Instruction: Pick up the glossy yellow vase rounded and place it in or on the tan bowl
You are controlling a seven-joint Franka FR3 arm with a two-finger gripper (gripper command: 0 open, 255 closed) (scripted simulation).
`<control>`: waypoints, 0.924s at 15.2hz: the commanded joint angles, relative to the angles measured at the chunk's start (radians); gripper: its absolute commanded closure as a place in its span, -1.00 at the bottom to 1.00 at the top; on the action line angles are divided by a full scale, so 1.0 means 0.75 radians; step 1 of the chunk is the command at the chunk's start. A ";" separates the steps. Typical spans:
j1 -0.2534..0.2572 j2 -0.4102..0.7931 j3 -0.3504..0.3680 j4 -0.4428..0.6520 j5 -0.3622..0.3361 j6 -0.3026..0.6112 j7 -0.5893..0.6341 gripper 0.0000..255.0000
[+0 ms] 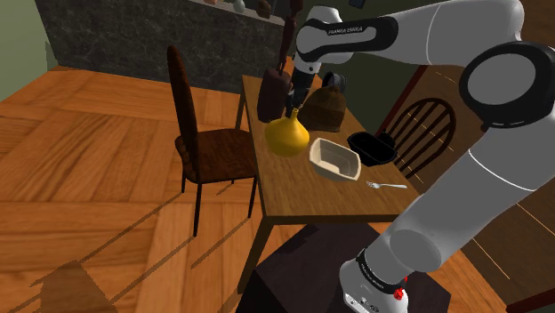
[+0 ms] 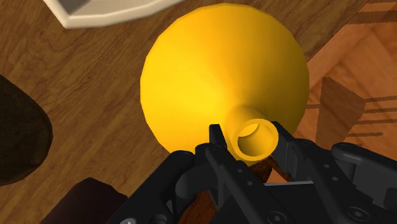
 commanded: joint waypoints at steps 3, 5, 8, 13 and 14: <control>0.001 -0.012 0.001 0.062 -0.002 -0.072 0.005 1.00; 0.002 -0.017 0.002 0.092 -0.003 -0.107 0.005 1.00; 0.002 -0.022 0.002 0.139 -0.004 -0.160 0.007 1.00; 0.002 -0.025 0.002 0.225 -0.004 -0.249 0.008 1.00; 0.002 -0.025 0.002 0.243 -0.004 -0.267 0.008 1.00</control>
